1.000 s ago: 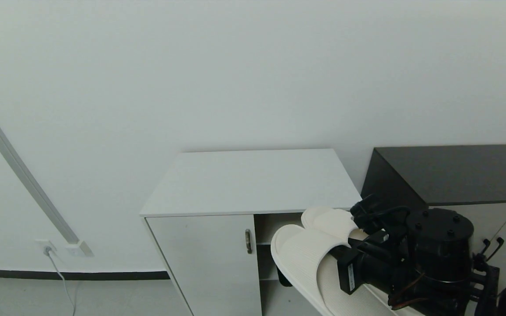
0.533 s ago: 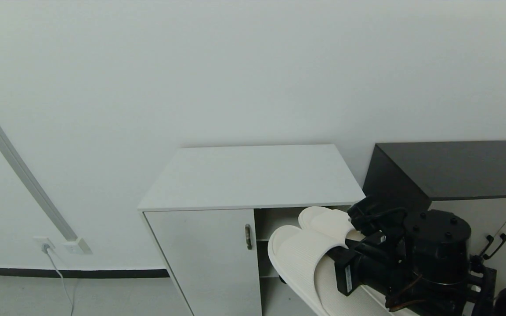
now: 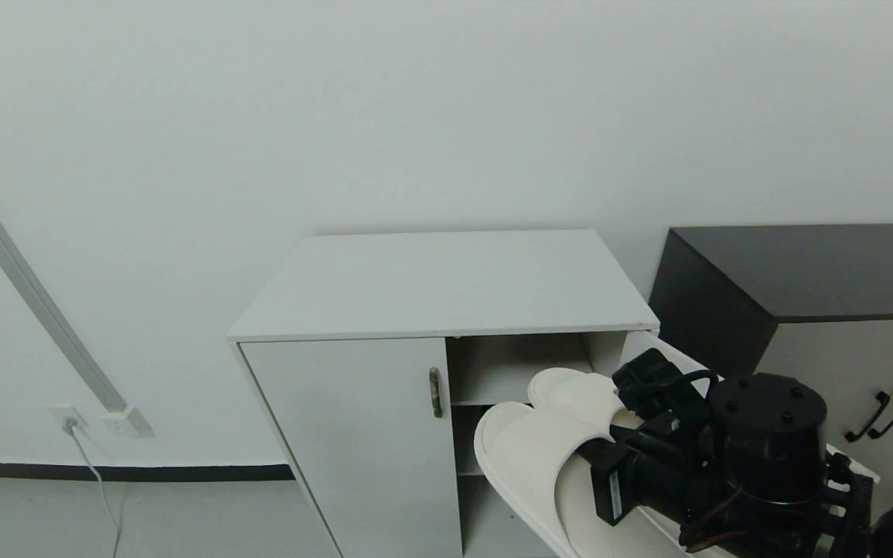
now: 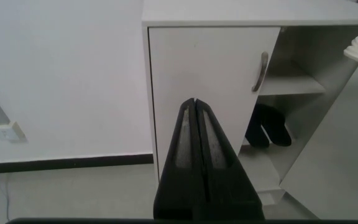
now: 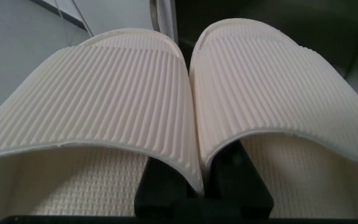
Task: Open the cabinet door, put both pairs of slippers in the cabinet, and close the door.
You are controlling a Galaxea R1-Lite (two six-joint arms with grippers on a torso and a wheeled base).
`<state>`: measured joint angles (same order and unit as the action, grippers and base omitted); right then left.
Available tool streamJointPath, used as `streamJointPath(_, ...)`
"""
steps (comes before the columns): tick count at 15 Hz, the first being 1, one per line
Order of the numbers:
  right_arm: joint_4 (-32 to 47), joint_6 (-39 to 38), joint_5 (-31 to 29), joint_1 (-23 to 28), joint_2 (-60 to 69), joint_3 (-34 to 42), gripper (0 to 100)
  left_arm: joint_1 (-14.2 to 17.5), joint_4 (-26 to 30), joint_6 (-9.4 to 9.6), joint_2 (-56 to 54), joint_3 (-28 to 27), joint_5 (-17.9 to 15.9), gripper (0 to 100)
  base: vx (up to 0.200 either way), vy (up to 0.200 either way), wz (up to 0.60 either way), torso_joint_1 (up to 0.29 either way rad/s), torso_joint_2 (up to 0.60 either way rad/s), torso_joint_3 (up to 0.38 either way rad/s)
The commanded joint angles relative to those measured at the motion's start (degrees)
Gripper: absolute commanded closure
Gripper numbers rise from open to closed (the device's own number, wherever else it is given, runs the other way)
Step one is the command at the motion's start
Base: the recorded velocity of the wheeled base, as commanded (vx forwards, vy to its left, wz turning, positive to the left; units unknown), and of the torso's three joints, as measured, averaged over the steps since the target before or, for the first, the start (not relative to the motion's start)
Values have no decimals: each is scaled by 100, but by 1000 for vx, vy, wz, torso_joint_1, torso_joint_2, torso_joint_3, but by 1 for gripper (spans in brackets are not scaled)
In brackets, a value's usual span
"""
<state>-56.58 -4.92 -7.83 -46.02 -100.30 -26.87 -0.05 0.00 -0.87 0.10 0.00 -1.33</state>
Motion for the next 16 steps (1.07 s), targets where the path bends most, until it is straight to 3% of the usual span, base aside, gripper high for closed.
streamJointPath(1,-29,0,0,-4,-51,6,100,-4,0,-1,-1,0,1,100,0,0,0,-237,559,325)
streamJointPath(16,-275,18,0,-12,-191,59,100,5,0,-10,-1,0,1,100,0,0,0,-188,508,323)
